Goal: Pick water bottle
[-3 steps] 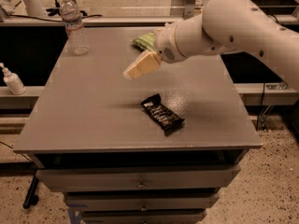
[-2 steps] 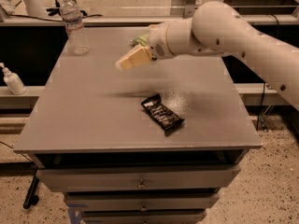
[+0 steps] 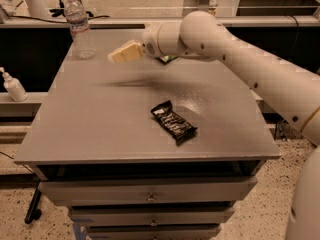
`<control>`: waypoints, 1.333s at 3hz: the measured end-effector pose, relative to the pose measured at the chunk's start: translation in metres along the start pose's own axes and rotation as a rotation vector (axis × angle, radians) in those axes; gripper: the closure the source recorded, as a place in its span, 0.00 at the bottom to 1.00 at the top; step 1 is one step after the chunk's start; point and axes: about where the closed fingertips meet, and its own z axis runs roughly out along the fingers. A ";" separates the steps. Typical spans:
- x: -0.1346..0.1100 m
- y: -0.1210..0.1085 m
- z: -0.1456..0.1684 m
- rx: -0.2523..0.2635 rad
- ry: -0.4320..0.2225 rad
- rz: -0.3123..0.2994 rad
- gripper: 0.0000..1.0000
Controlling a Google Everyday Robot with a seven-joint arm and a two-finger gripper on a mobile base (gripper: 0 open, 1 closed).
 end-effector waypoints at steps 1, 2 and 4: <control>-0.006 -0.010 0.034 -0.004 -0.038 0.016 0.00; -0.024 -0.013 0.068 -0.024 -0.077 0.016 0.00; -0.070 0.012 0.118 -0.104 -0.119 -0.031 0.00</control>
Offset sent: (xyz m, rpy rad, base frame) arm 0.0788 0.0902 0.0198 0.1180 -0.0500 0.0556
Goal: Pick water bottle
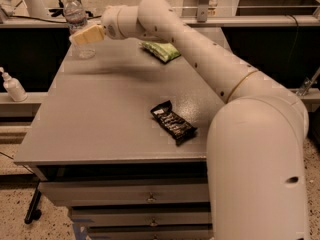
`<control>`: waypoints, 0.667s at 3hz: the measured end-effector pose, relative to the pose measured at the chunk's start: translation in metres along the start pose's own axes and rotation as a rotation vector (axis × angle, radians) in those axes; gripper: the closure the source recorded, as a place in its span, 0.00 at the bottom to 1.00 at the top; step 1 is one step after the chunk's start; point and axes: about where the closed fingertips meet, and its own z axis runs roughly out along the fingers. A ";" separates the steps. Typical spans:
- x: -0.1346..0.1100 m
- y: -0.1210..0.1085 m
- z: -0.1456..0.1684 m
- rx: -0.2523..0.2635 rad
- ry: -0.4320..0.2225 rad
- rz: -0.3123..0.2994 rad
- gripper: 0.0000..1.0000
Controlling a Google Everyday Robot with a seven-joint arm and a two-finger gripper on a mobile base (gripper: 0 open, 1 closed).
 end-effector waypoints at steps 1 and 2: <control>-0.009 0.013 0.023 -0.036 -0.005 -0.002 0.00; -0.011 0.026 0.043 -0.068 -0.009 0.001 0.18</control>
Offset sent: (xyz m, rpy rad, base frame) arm -0.0036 0.0713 -0.0030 0.0117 0.0197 0.0941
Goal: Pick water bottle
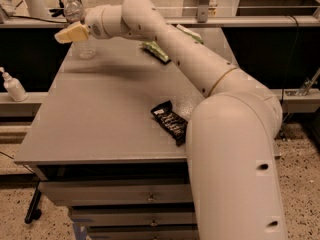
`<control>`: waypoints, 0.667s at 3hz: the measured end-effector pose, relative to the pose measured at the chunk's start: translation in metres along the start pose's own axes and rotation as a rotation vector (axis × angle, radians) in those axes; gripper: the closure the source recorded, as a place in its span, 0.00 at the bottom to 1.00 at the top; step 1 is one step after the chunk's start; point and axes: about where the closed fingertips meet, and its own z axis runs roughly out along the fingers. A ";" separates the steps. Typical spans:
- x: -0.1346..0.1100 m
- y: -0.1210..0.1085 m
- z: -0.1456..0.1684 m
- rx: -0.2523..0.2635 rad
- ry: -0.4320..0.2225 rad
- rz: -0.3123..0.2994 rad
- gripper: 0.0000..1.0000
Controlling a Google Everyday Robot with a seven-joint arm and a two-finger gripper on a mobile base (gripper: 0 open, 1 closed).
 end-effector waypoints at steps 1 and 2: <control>0.001 0.004 0.008 -0.010 -0.005 0.000 0.41; 0.003 0.002 0.002 0.001 -0.007 -0.003 0.64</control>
Offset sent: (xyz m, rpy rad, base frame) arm 0.0003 -0.0154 -0.0019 0.0056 -0.0151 -0.0223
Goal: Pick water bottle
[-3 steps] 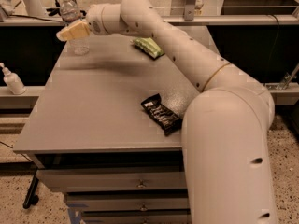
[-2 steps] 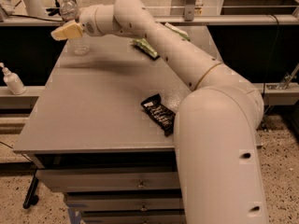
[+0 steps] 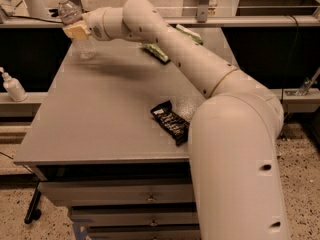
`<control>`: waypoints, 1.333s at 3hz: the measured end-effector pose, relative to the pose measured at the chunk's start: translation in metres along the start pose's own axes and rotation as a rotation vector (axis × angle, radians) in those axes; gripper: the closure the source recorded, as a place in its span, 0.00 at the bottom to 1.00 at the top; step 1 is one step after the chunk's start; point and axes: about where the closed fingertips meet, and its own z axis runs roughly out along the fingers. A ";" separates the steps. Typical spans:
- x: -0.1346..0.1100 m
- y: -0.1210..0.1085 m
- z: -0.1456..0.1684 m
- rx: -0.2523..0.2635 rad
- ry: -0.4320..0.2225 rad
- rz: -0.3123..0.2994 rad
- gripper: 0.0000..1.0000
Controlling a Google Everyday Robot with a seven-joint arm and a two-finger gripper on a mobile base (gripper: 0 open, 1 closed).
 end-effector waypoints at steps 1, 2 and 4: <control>-0.004 -0.002 -0.031 0.012 0.011 -0.026 0.88; -0.012 0.007 -0.080 0.005 0.019 -0.058 1.00; -0.019 0.023 -0.141 -0.047 -0.013 -0.051 1.00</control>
Offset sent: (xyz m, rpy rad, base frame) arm -0.0792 -0.1363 0.0482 -0.0706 -0.0767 0.0036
